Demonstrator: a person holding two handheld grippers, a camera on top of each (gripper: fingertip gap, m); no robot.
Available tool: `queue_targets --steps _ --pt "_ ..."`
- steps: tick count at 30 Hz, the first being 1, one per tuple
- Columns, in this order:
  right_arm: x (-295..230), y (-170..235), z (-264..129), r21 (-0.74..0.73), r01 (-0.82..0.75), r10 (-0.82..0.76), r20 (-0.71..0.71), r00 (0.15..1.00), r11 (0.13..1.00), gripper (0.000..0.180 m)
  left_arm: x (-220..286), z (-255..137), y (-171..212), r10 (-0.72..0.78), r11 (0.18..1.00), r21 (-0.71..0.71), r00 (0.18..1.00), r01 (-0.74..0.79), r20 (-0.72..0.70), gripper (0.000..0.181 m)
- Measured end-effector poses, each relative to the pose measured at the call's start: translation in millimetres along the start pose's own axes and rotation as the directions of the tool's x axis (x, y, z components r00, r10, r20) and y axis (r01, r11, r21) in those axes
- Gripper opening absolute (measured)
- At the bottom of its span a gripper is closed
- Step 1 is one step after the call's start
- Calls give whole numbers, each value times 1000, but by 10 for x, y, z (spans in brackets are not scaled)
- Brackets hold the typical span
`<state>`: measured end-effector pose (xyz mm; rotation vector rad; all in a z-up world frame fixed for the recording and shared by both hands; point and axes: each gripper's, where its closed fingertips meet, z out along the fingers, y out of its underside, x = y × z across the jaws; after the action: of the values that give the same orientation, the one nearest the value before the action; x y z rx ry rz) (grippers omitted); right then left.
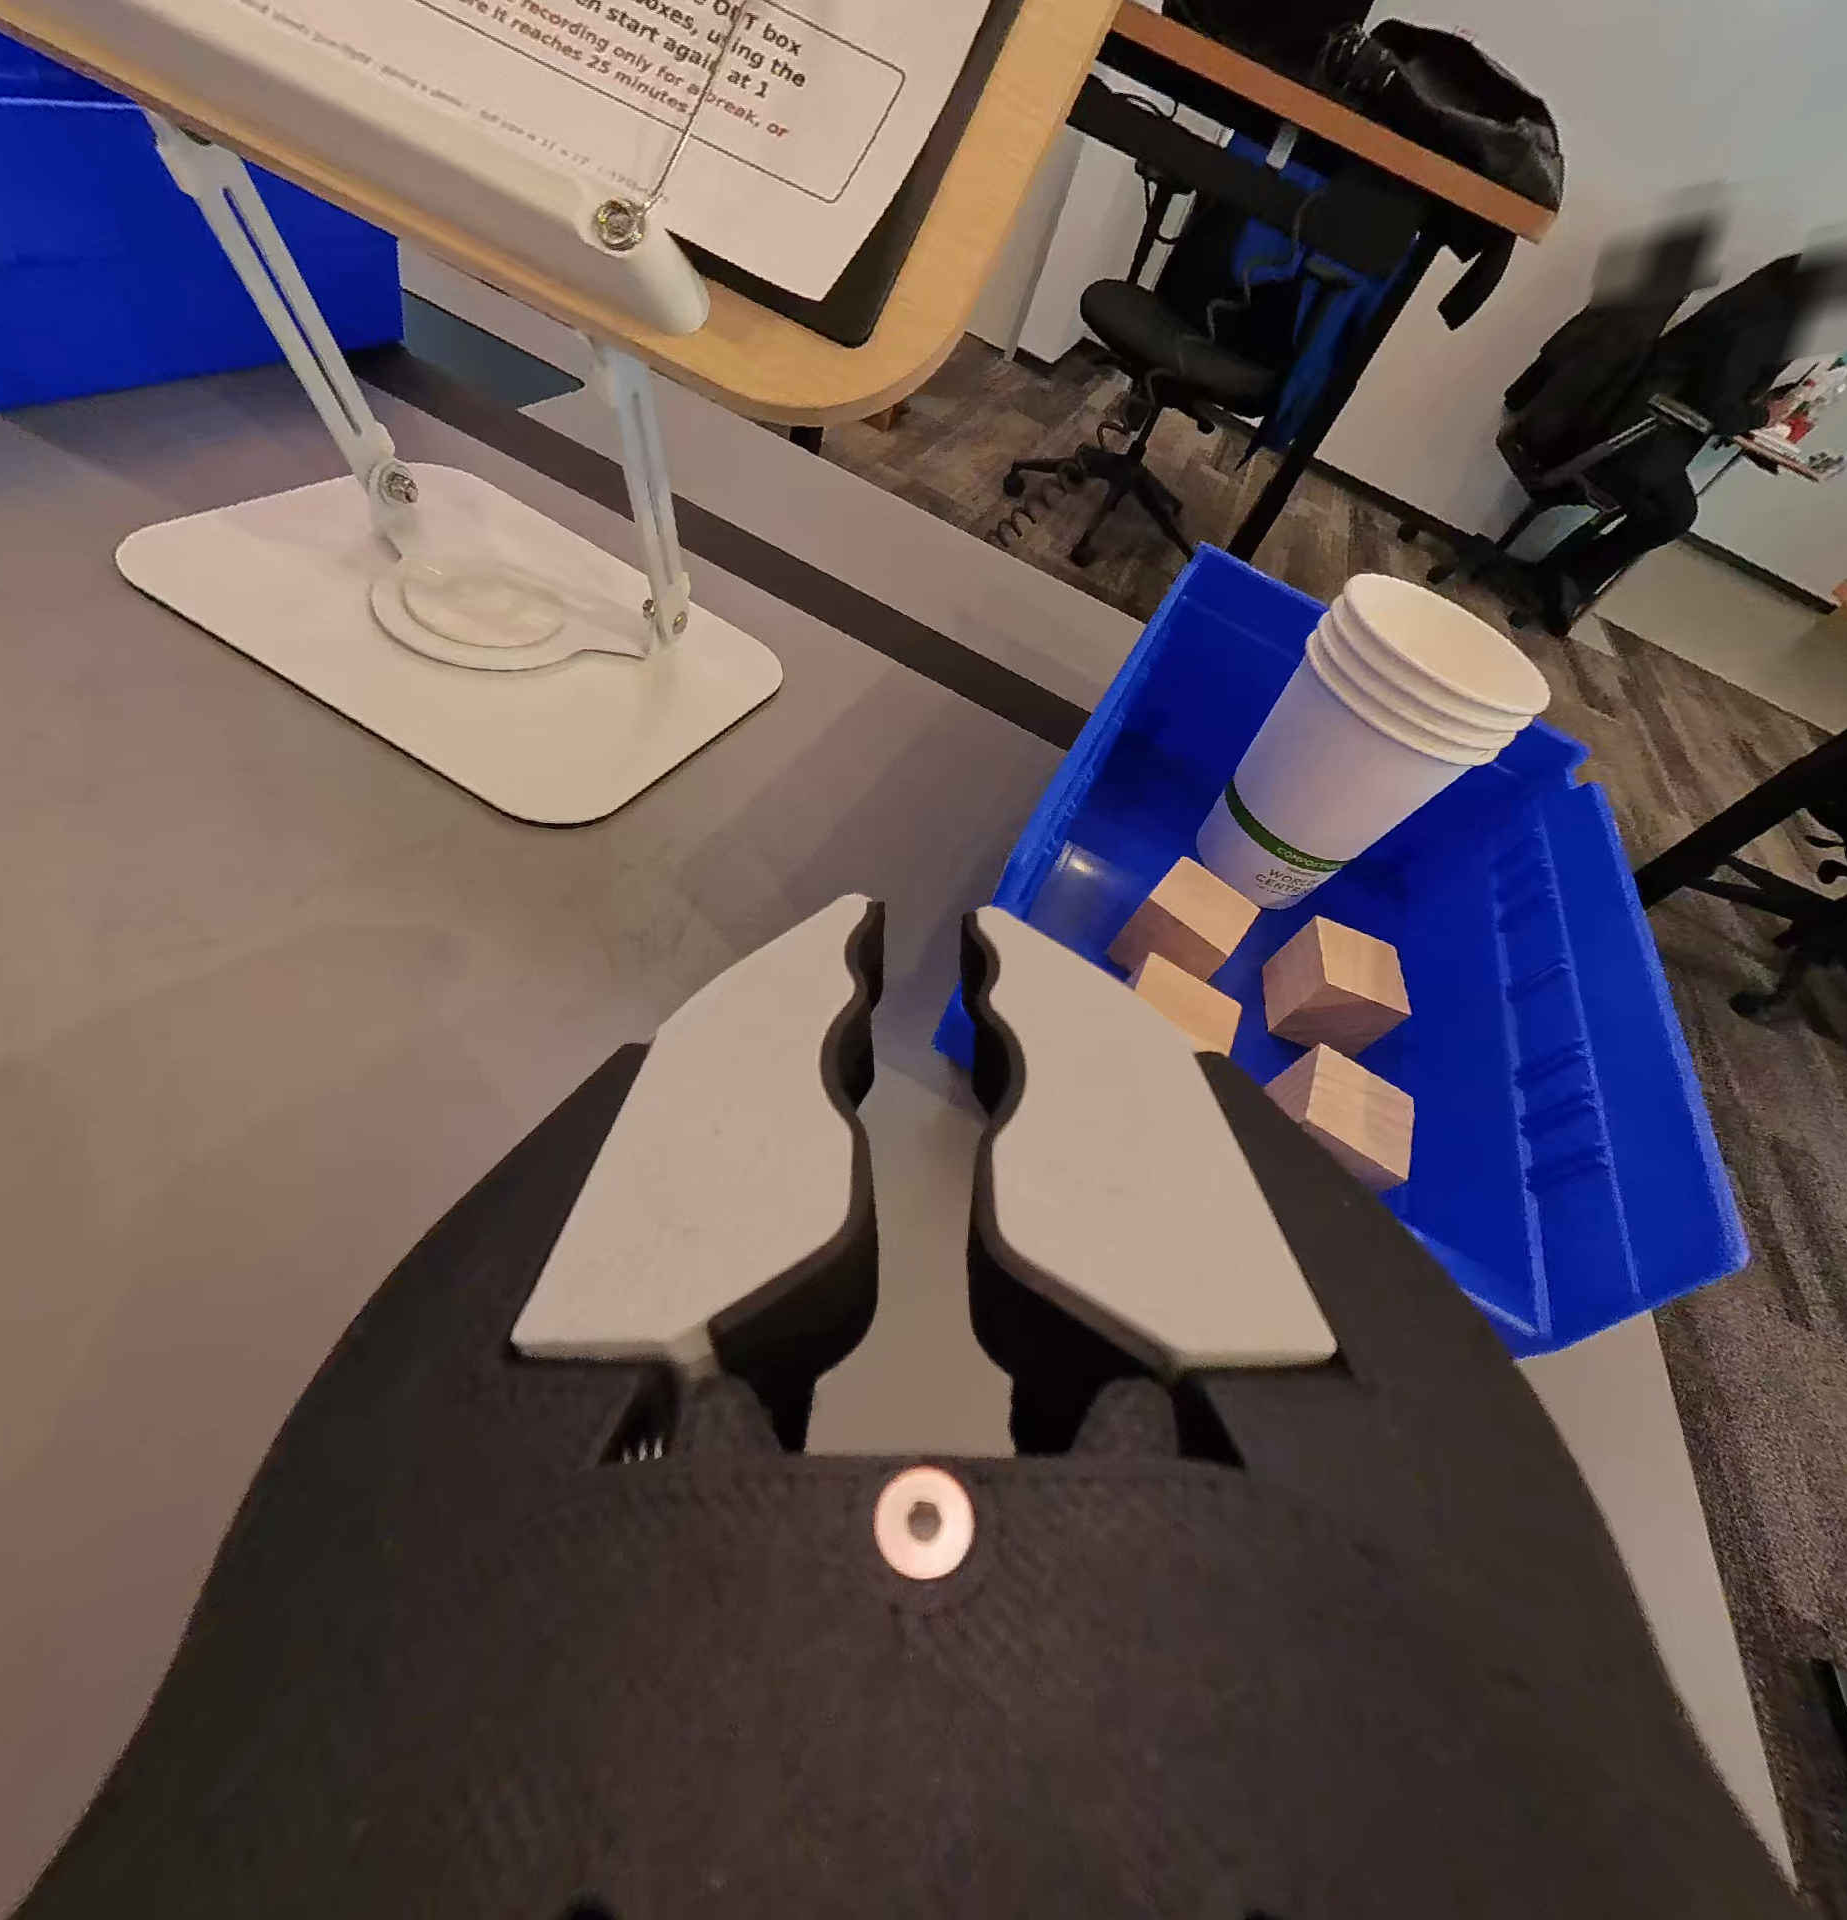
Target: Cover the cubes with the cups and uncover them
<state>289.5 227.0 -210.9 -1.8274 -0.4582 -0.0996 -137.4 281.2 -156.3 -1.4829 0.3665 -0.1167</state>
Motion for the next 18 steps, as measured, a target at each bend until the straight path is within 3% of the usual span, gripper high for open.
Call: queue_targets --steps 10,18 --pt "201 46 -20 -1 -23 23 -77 997 1000 53 -456 -107 299 -77 996 -39 988 83 131 47" --pt "785 226 -132 1 -73 71 -216 974 997 68 -792 -80 447 -47 996 -65 977 62 210 59"
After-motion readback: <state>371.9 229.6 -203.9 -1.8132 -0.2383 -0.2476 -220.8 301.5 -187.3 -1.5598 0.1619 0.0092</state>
